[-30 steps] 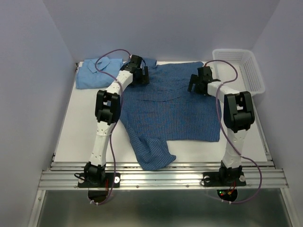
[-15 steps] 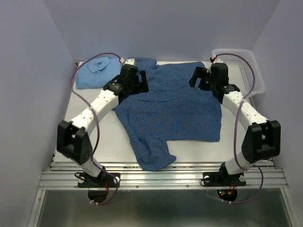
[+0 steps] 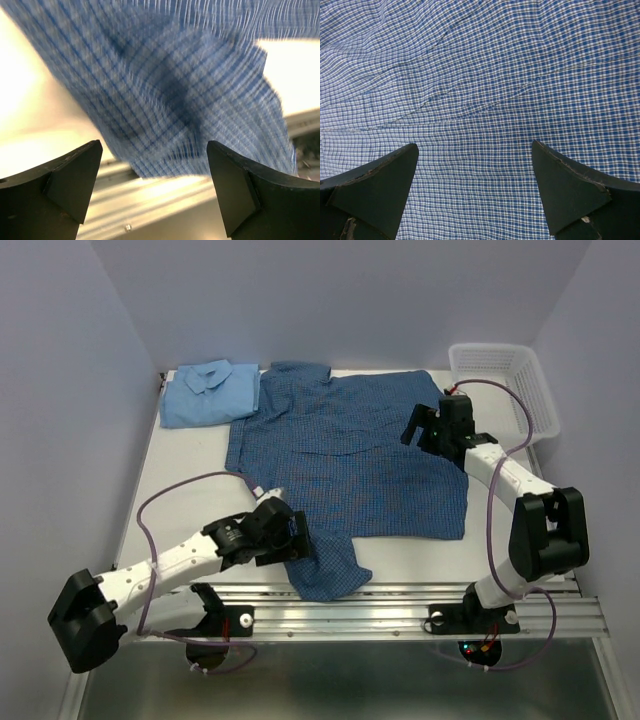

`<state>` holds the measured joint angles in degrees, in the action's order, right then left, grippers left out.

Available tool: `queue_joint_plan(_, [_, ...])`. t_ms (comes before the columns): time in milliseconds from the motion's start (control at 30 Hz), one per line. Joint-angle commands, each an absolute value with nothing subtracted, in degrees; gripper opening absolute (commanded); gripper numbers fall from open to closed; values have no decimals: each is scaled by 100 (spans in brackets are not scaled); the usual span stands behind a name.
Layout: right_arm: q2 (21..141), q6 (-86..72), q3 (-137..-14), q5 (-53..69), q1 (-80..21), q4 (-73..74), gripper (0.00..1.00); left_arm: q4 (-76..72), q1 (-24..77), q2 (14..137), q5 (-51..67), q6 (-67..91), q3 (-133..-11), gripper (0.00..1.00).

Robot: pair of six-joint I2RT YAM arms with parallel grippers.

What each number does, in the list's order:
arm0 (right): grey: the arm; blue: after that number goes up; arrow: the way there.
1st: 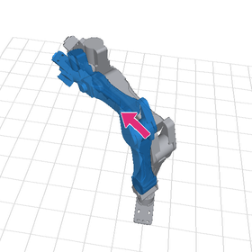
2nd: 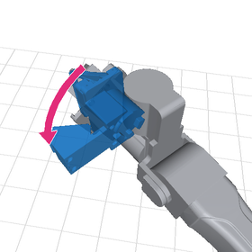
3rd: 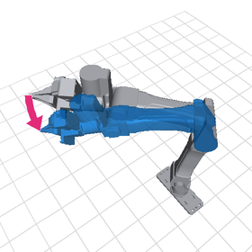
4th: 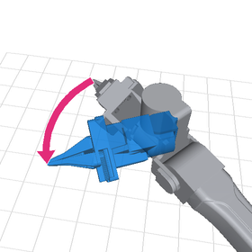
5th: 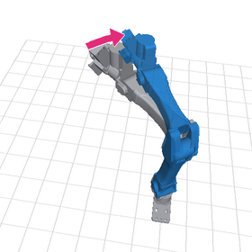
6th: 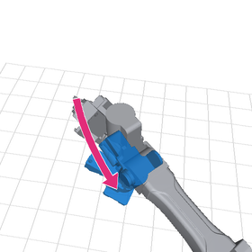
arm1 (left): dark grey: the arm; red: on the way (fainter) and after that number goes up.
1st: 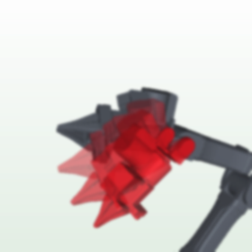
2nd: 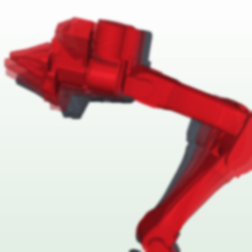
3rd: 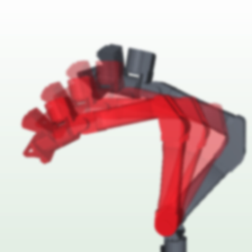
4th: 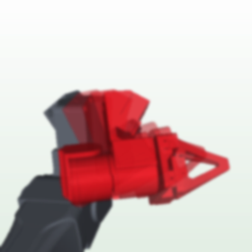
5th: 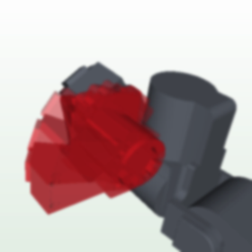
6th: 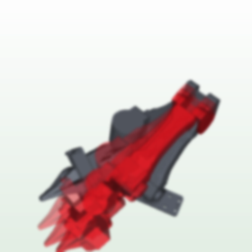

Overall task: Fold and stack the long sleeve shirts
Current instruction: Fold the shirt

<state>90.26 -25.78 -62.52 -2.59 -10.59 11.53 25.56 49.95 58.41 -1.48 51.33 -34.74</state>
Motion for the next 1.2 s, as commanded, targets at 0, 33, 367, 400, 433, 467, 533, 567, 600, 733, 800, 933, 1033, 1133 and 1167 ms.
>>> queue_joint_plan(0, [8789,-2540,-6345,-675,-1072,923,100,2654,5141,5406,439,5836,-3077,99])
queue_joint_plan(33, [8772,-2523,-6354,-694,-1072,932,100,2654,5272,5397,526,5836,-3059,99])
queue_joint_plan(367, [8613,-2400,-6249,-1107,-1072,993,100,2584,6126,6616,756,5687,-3190,99])
queue_joint_plan(400, [8605,-2391,-6232,-1073,-1072,993,100,2419,6135,6766,773,5660,-3243,99])
queue_joint_plan(433, [8596,-2391,-6214,-1055,-1072,984,100,2295,6143,6837,808,5625,-3234,99])
queue_joint_plan(467, [8587,-2399,-6214,-1046,-1072,984,100,2181,6144,6899,817,5625,-3234,99])
queue_joint_plan(533, [8561,-2426,-6188,-1072,-1072,984,100,1944,6144,7100,757,5590,-3243,98])
queue_joint_plan(567, [8552,-2434,-6170,-1098,-1072,976,100,1908,6144,7171,704,5572,-3269,94])
queue_joint_plan(600, [8543,-2443,-6153,-1151,-1072,984,100,1838,6144,7224,677,5546,-3339,92])
queue_joint_plan(733, [8420,-2461,-6038,-1353,-1072,1011,100,1204,6152,7523,870,5528,-3357,80])
queue_joint_plan(800, [8333,-2443,-6012,-1545,-1072,1046,100,1090,6152,7778,809,5450,-3427,59])
queue_joint_plan(933, [8209,-2522,-5924,-1757,-1072,1151,100,1501,6152,7858,722,5257,-3700,0])
queue_joint_plan(1033, [8122,-2671,-5863,-1758,-1072,1300,100,2036,6152,7516,537,5133,-4024,0])
queue_joint_plan(1133, [8007,-2935,-5696,-1845,-1072,1651,100,2476,6030,6648,-155,5063,-4436,0])
queue_joint_plan(1167, [7972,-2996,-5652,-1881,-1072,1739,100,2548,5916,6462,-236,5036,-4517,0])
